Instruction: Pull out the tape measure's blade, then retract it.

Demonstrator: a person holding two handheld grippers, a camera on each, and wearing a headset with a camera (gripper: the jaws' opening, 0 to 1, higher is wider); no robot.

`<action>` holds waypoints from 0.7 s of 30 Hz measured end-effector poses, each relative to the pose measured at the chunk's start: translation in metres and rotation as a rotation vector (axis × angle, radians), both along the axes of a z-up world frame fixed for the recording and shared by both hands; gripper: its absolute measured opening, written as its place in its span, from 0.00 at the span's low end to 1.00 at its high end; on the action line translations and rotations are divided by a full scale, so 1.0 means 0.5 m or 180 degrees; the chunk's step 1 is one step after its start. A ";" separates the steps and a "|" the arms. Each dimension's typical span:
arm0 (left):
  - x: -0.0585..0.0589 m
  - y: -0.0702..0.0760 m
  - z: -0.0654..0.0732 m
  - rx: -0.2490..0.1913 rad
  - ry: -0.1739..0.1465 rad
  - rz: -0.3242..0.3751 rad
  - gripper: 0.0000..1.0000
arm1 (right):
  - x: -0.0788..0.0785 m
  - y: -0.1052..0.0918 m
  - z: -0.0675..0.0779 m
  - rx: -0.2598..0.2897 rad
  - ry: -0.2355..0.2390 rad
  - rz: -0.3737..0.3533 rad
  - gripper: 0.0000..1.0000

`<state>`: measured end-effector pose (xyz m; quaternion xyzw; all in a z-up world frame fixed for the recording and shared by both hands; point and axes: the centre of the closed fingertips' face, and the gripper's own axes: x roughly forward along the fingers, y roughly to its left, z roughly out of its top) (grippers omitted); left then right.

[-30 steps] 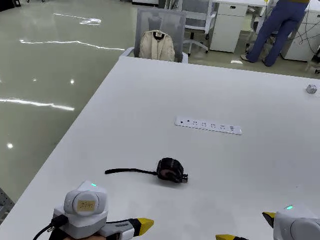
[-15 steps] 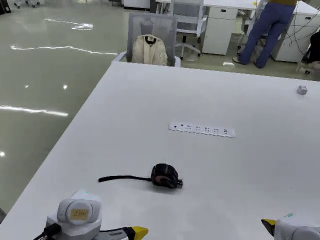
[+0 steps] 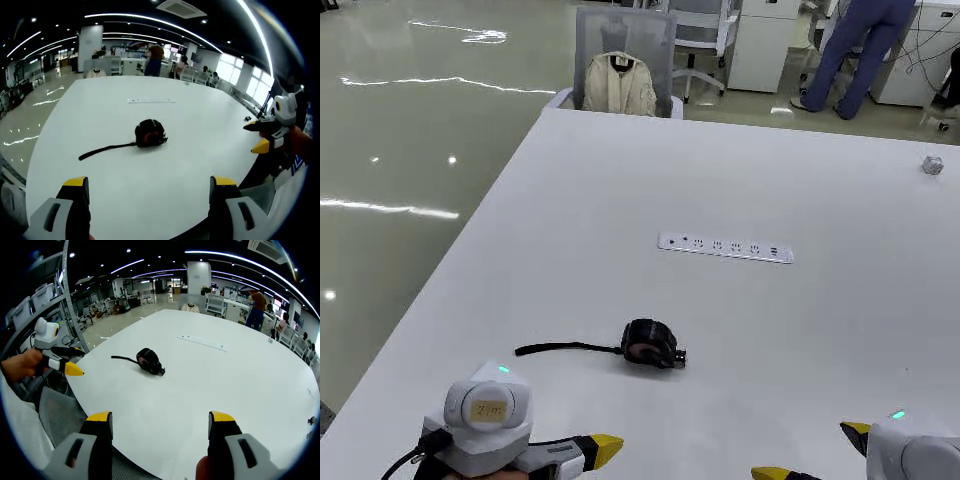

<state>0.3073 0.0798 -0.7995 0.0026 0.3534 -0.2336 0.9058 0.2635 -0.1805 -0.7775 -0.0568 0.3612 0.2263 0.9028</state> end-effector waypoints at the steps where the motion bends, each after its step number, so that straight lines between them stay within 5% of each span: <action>1: 0.002 -0.001 -0.002 -0.0002 0.0009 0.0004 0.97 | 0.003 0.000 -0.001 0.0000 0.0003 0.0005 0.79; 10: 0.008 -0.003 -0.007 0.0022 0.0008 -0.0022 0.96 | 0.012 0.002 -0.007 -0.0014 0.0018 0.0042 0.79; 21: 0.050 -0.006 -0.014 0.0057 -0.0022 -0.0103 0.95 | 0.044 0.013 -0.028 -0.0061 0.0071 0.0164 0.78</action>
